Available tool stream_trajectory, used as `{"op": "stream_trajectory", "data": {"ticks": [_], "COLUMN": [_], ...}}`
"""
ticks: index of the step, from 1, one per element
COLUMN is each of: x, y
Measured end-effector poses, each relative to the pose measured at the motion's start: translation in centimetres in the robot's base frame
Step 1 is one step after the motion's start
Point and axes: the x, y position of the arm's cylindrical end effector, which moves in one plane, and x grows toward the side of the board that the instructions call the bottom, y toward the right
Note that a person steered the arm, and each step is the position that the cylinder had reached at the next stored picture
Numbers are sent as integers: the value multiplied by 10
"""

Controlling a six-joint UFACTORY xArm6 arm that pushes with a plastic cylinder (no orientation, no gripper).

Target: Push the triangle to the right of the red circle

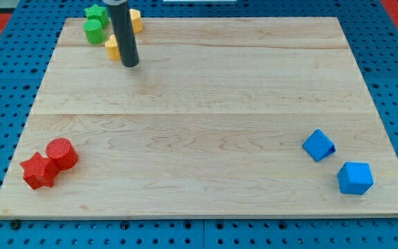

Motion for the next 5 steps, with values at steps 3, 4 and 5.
{"op": "stream_trajectory", "data": {"ticks": [3,4,5], "x": [-68,-68,-57], "y": [17,17,17]}}
